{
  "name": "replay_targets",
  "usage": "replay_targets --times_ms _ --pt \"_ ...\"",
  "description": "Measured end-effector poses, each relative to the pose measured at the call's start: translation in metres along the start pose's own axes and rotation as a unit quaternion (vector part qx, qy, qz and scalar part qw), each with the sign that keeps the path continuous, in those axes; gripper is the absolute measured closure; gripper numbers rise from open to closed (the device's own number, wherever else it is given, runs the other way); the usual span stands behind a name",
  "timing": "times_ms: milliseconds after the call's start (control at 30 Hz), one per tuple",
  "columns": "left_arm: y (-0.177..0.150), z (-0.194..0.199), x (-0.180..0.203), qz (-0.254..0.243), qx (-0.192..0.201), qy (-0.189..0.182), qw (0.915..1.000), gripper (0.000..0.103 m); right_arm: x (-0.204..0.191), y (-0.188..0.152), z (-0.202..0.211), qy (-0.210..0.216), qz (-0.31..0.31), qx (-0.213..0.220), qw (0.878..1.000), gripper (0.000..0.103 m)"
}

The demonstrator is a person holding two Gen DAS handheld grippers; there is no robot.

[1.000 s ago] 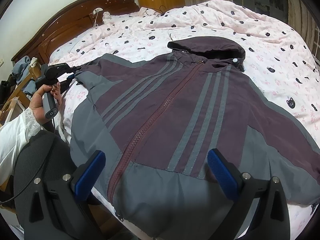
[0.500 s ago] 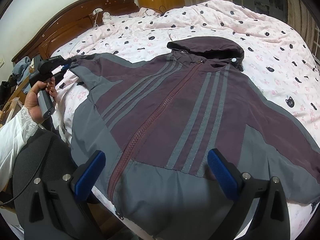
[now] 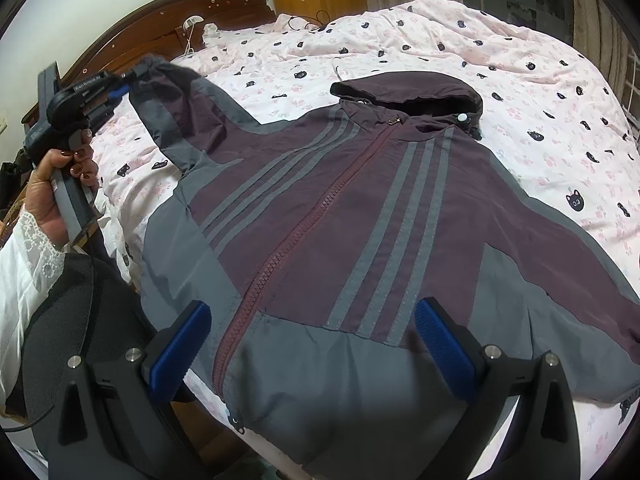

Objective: Fold clothes
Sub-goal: 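Fold the held sleeve across the jacket body and open the left gripper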

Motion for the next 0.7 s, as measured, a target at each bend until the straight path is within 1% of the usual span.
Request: replay_targets --times_ms 200,333,433,533,700 --pt "-0.018 0.006 0.062 -0.068 -0.004 -0.041 0.9968 0.092 0.006 -0.002 0.003 -0.004 -0.007 -0.001 1.000 0.000" --pt "-0.041 0.011 0.105 -0.120 -0.016 -0.069 0.9902 0.092 0.012 -0.003 0.004 -0.008 -0.013 0.000 1.000 0.000" --pt "-0.061 0.012 0.128 -0.149 -0.034 -0.081 0.9850 0.092 0.019 -0.005 0.005 -0.014 -0.021 0.000 1.000 0.000" --pt "-0.087 0.014 0.144 -0.194 -0.063 -0.085 0.9753 0.092 0.029 -0.006 0.007 -0.026 -0.032 0.002 0.999 0.000" --pt "-0.128 0.018 0.167 -0.261 -0.108 -0.089 0.9549 0.092 0.046 -0.007 0.013 -0.055 -0.046 0.008 0.997 0.000"
Point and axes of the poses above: each gripper's, at about its wrist camera, not at the fingertips, and z roughly against the way its jaws point, x to its right, y to its top, the point moved 10 cm from there along -z, roughly the way its jaws point, and after that the axes turned 7 degrees about y, right-handed, at the moved point
